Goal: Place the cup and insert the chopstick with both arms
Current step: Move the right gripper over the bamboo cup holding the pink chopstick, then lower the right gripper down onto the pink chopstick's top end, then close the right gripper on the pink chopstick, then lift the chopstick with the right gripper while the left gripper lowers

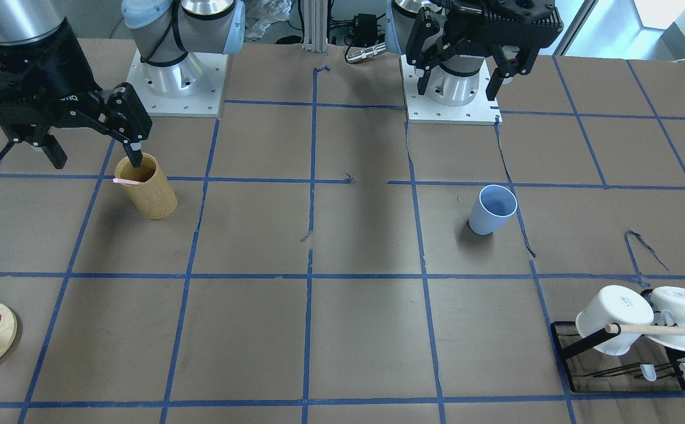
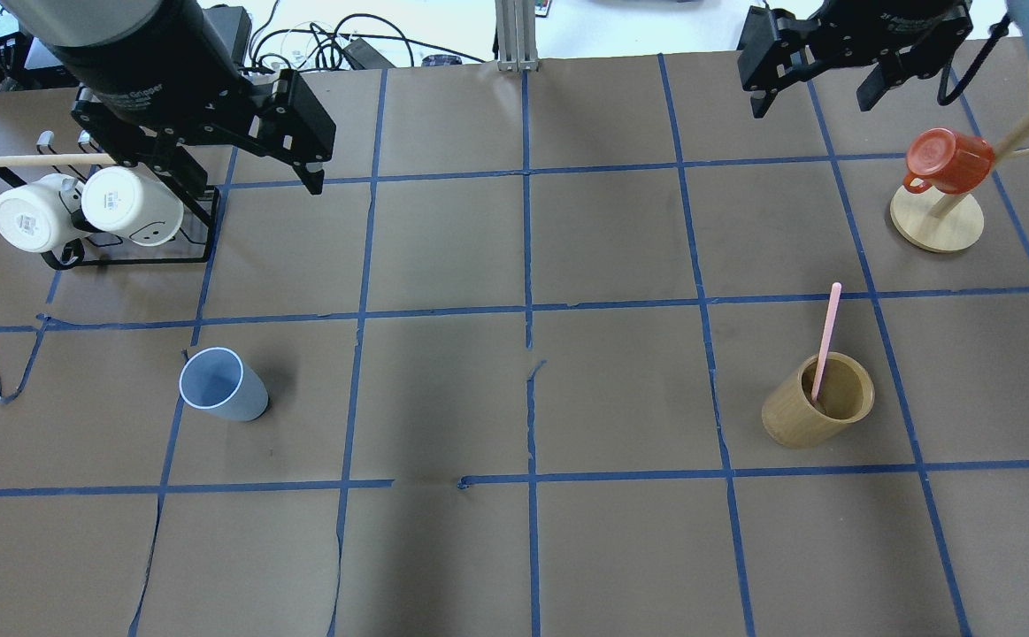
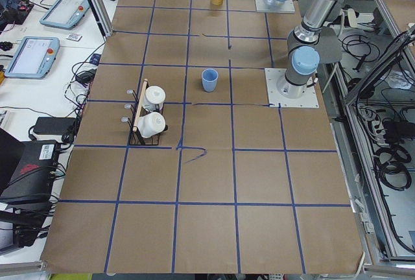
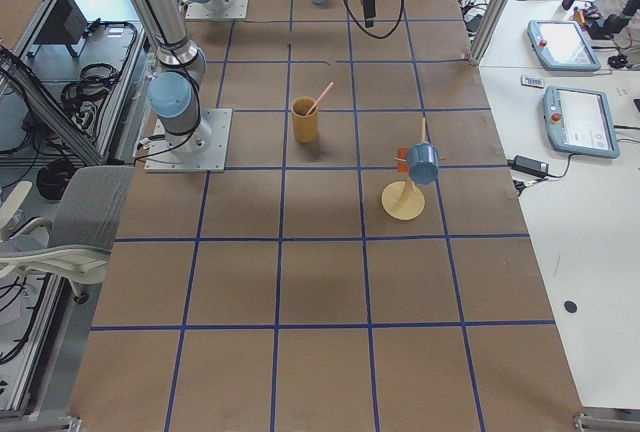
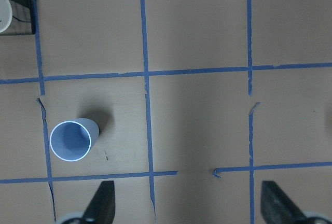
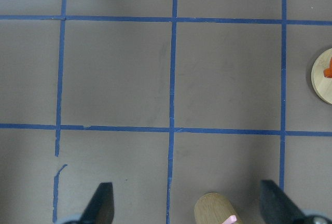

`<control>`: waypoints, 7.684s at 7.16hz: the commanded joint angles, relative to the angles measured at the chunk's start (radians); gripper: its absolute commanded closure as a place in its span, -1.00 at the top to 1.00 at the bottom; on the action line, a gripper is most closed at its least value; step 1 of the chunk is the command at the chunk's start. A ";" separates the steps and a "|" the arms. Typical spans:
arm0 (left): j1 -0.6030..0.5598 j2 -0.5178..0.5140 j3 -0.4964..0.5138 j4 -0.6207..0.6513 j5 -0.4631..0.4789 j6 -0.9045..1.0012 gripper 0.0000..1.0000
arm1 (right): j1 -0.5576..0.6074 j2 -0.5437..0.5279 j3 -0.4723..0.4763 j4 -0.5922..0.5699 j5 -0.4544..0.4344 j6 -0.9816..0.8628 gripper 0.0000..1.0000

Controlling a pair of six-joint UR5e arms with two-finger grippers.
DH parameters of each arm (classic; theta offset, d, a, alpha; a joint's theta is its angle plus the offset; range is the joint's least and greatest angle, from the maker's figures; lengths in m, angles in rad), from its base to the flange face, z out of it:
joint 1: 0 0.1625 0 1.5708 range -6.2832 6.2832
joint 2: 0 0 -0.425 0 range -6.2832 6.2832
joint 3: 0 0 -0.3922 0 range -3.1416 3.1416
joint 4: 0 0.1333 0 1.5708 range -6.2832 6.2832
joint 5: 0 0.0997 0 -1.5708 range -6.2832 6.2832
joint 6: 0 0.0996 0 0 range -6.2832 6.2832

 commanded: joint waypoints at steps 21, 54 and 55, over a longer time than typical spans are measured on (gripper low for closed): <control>0.000 0.006 -0.004 -0.003 0.000 0.000 1.00 | -0.143 -0.031 0.439 -0.145 -0.062 -0.112 1.00; 0.035 0.017 -0.137 -0.006 0.096 0.018 1.00 | -0.143 -0.044 0.347 -0.018 -0.053 -0.118 -1.00; 0.051 0.020 -0.218 0.002 0.116 0.015 1.00 | -0.143 -0.043 0.292 0.041 -0.053 -0.118 -1.00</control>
